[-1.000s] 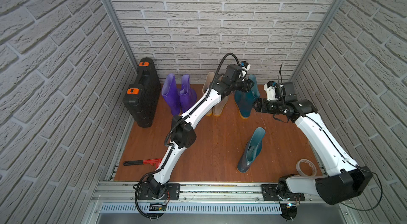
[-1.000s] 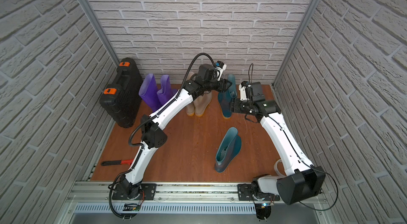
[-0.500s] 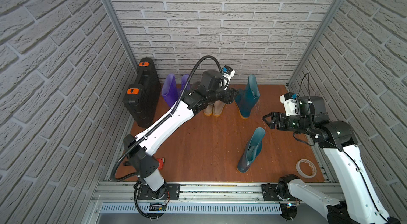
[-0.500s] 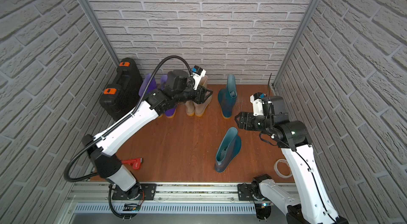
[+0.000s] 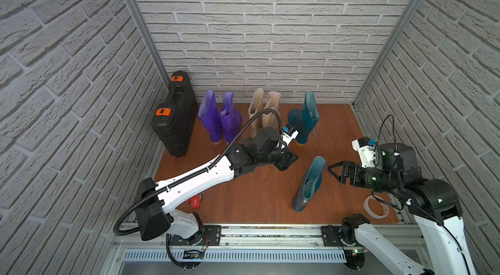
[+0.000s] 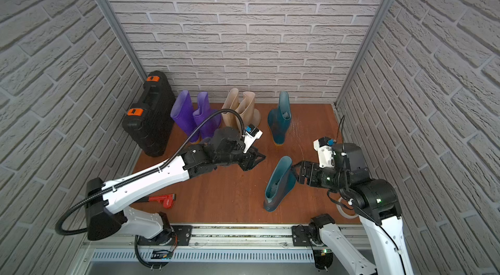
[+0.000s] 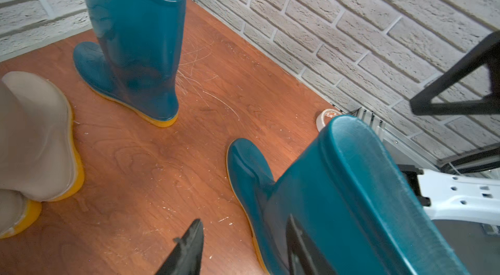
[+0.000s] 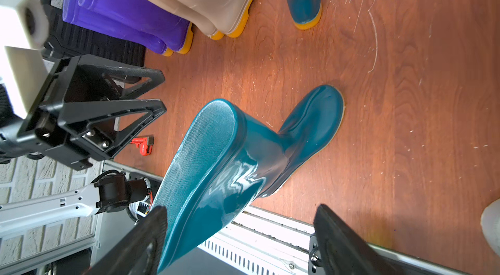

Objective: Match and arrange rain boots in pairs
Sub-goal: Pick up the rain boot at the center of the board.

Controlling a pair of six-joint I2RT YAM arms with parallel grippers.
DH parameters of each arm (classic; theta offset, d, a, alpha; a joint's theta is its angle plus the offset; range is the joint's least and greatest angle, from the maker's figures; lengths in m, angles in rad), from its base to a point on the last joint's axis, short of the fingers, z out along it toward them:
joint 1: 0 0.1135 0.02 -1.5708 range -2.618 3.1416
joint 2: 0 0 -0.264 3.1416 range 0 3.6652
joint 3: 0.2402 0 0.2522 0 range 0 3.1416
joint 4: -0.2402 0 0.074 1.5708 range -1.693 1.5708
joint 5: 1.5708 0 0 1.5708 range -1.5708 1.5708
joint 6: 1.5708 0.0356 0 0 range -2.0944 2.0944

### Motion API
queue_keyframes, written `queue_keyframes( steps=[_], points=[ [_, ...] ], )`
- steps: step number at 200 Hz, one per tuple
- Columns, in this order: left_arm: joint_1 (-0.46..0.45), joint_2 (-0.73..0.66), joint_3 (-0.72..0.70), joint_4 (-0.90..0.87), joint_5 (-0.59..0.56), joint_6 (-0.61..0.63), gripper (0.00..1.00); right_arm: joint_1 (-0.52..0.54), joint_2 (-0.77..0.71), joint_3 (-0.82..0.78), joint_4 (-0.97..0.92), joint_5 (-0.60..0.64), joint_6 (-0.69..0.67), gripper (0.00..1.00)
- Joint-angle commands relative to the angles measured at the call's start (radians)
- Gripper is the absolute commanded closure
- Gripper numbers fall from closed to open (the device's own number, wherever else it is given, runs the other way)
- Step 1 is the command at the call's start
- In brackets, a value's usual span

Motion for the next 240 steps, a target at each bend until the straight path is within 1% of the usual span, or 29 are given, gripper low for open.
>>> queue_keyframes(
  steps=[1,22,57,80,122,146,169,194,207,225,240],
  points=[
    [-0.025,0.021,0.004,0.081,-0.020,-0.011,0.52,0.024,-0.002,-0.037,0.052,-0.029,0.034,0.13],
    [-0.053,0.044,0.012,0.087,-0.020,-0.015,0.52,0.062,0.009,-0.058,0.089,-0.013,0.053,0.13],
    [-0.086,0.094,0.027,0.087,-0.002,-0.024,0.54,0.164,0.063,-0.060,0.150,0.041,0.090,0.14],
    [-0.108,0.100,0.024,0.107,0.023,-0.027,0.55,0.219,0.095,-0.055,0.176,0.083,0.117,0.14],
    [-0.133,0.067,-0.047,0.182,0.046,-0.036,0.57,0.295,0.122,-0.071,0.193,0.156,0.175,0.17],
    [-0.134,0.033,-0.108,0.249,0.064,-0.057,0.56,0.350,0.134,-0.077,0.206,0.200,0.215,0.20],
    [-0.136,0.032,-0.120,0.262,0.074,-0.065,0.56,0.406,0.161,-0.065,0.185,0.261,0.241,0.25],
    [-0.147,0.030,-0.125,0.275,0.082,-0.063,0.56,0.440,0.200,-0.039,0.150,0.301,0.249,0.31],
    [-0.153,0.024,-0.126,0.281,0.083,-0.063,0.56,0.449,0.218,-0.025,0.134,0.313,0.251,0.36],
    [-0.159,0.019,-0.128,0.284,0.084,-0.060,0.56,0.458,0.225,-0.020,0.127,0.334,0.255,0.49],
    [-0.163,0.014,-0.128,0.283,0.084,-0.056,0.56,0.460,0.223,-0.022,0.127,0.341,0.255,0.63]
  ],
)
